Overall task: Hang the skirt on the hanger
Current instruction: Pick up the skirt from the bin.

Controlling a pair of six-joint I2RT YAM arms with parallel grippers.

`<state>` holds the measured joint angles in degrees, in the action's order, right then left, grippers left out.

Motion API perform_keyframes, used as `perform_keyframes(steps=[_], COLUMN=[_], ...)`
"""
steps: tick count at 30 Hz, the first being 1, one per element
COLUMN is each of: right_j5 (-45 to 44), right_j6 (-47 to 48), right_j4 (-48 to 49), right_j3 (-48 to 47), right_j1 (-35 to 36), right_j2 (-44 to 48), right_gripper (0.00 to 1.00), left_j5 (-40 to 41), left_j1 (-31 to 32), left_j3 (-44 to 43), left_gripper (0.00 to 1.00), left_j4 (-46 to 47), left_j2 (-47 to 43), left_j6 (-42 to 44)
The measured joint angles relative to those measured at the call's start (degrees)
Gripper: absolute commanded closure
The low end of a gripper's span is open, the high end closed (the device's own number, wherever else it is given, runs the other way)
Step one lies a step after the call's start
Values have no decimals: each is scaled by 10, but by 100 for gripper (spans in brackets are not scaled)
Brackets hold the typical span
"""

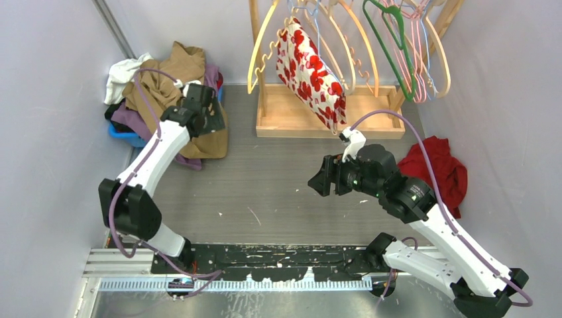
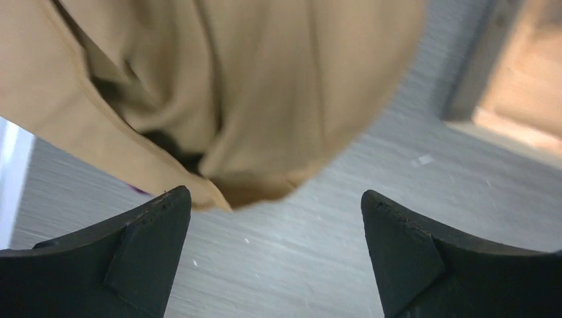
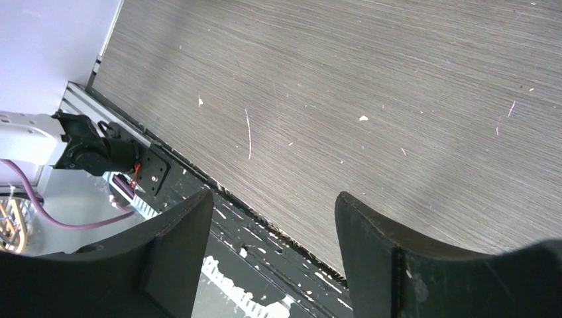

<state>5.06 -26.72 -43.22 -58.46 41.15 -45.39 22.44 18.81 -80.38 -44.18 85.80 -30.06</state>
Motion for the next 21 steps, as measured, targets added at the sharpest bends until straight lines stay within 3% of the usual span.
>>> perform_keyframes(steps=[7, 12, 17, 19, 21], right_j5=[8, 13, 17, 17, 17], right_j6=[0, 1, 10, 12, 14], right_j4=[4, 12, 28, 33, 38], right_j3=[19, 33, 38, 41, 46], right_j1=[0, 0, 0, 0, 0], right_j2=[0, -18, -42, -47, -49], right_gripper=[27, 27, 27, 27, 27], left_j5=[60, 74, 75, 75, 73], left_j1=[-71, -103, -148, -157, -164], left_j3=[-95, -121, -161, -163, -158], left_gripper=[2, 2, 2, 8, 22], left_j4=[23, 75, 88, 94, 102], left_j2=[69, 72, 138, 164, 184], left_j6=[54, 68, 68, 68, 69])
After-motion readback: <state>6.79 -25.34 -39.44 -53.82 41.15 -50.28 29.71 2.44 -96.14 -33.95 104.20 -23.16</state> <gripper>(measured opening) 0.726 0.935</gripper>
